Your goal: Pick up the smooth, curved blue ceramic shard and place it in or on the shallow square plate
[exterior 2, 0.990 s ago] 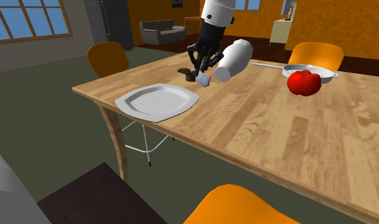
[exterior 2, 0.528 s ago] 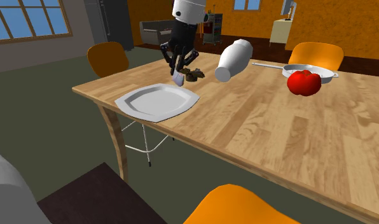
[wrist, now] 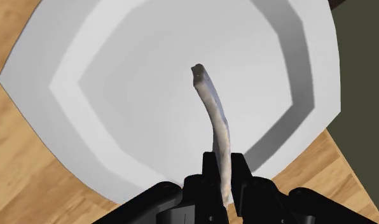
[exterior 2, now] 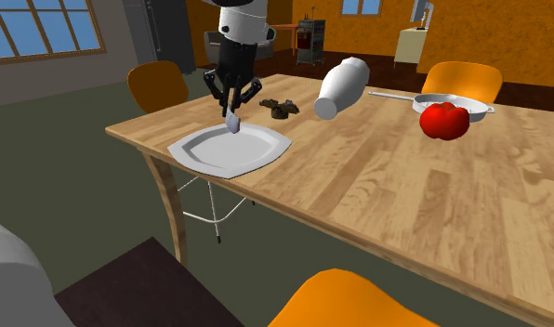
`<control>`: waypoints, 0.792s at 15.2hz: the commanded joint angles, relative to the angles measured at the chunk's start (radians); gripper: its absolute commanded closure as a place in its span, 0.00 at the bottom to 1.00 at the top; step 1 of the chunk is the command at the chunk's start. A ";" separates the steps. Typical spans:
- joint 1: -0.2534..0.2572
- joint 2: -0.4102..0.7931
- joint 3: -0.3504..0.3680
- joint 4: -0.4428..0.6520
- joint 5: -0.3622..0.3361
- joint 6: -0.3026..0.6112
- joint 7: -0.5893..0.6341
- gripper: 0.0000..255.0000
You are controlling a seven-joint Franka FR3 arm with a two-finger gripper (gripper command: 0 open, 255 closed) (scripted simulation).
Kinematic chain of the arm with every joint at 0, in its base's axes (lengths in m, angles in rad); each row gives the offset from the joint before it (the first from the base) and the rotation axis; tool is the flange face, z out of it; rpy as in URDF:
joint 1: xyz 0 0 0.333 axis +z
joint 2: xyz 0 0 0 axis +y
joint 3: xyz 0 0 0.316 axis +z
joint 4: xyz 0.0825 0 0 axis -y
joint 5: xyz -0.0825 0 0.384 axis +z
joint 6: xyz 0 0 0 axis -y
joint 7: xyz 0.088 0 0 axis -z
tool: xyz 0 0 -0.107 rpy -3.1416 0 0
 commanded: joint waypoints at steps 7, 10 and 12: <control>0.003 0.031 0.002 -0.076 0.016 0.105 -0.028 1.00; 0.005 0.052 0.003 -0.104 0.024 0.151 -0.043 1.00; 0.005 0.052 0.003 -0.104 0.024 0.151 -0.043 1.00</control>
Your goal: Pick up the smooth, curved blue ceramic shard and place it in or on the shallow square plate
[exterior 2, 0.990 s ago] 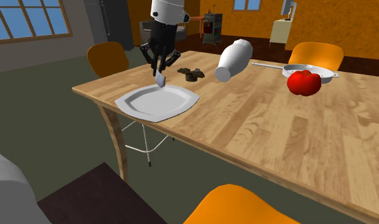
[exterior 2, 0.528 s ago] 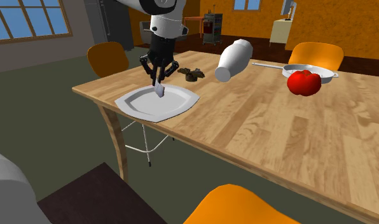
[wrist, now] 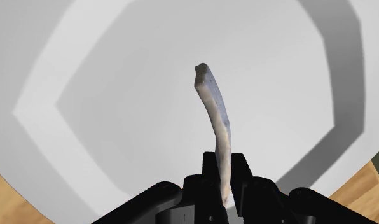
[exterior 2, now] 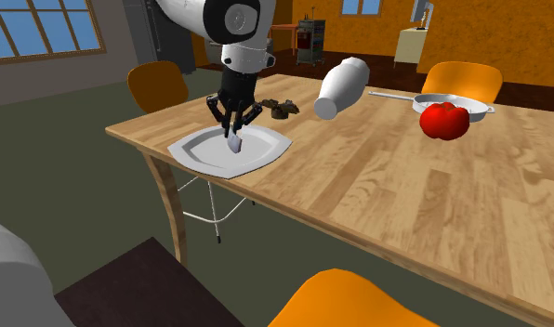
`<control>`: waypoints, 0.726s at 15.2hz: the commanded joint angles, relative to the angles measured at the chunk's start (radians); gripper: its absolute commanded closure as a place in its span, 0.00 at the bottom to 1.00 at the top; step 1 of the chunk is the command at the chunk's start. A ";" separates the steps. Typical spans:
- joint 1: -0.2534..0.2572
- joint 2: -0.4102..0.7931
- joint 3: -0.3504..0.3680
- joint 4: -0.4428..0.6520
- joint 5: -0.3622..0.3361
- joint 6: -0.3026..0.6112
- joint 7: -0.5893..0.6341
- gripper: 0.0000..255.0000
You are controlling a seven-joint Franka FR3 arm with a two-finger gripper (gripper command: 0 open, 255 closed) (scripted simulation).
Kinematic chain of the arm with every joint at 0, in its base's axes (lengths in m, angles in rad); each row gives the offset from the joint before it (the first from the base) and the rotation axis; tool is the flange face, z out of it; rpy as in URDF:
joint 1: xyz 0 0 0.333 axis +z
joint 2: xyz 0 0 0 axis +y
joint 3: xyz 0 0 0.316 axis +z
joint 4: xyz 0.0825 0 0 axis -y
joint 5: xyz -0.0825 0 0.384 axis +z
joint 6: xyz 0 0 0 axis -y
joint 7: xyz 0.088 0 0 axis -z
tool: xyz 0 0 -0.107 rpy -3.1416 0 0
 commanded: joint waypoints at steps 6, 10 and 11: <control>-0.001 0.006 0.000 -0.008 0.000 0.005 -0.001 1.00; -0.001 0.006 0.000 -0.008 -0.001 0.005 -0.002 0.00; -0.001 0.006 0.000 -0.008 -0.001 0.005 -0.002 0.00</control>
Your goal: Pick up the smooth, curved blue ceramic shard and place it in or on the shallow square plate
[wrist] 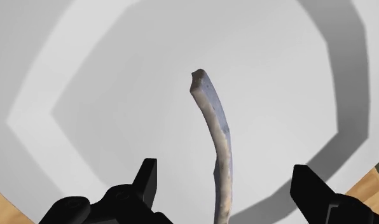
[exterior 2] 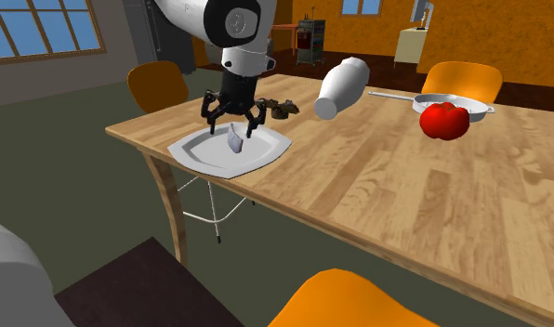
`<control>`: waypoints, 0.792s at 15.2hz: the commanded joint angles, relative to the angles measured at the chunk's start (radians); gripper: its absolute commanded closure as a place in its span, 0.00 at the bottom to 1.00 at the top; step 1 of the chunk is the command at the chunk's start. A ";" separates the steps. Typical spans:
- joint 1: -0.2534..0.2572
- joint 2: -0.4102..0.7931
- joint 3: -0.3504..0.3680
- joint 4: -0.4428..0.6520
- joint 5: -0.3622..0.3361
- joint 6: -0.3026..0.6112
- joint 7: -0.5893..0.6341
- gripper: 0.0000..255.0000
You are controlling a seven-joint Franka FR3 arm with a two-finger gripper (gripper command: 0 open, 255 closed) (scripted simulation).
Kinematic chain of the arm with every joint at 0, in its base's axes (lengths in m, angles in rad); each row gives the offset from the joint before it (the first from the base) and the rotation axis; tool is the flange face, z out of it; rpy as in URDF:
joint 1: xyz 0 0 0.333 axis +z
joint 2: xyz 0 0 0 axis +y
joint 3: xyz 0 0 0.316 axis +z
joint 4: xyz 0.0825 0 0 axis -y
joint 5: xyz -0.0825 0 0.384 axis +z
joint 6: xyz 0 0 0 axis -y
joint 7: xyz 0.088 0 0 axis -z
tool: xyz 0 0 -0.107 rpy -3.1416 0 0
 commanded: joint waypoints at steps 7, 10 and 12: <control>-0.016 -0.039 -0.016 0.085 -0.025 -0.126 0.013 0.00; -0.015 -0.039 -0.016 0.085 -0.024 -0.126 0.013 0.00; -0.015 -0.039 -0.016 0.085 -0.024 -0.126 0.013 0.00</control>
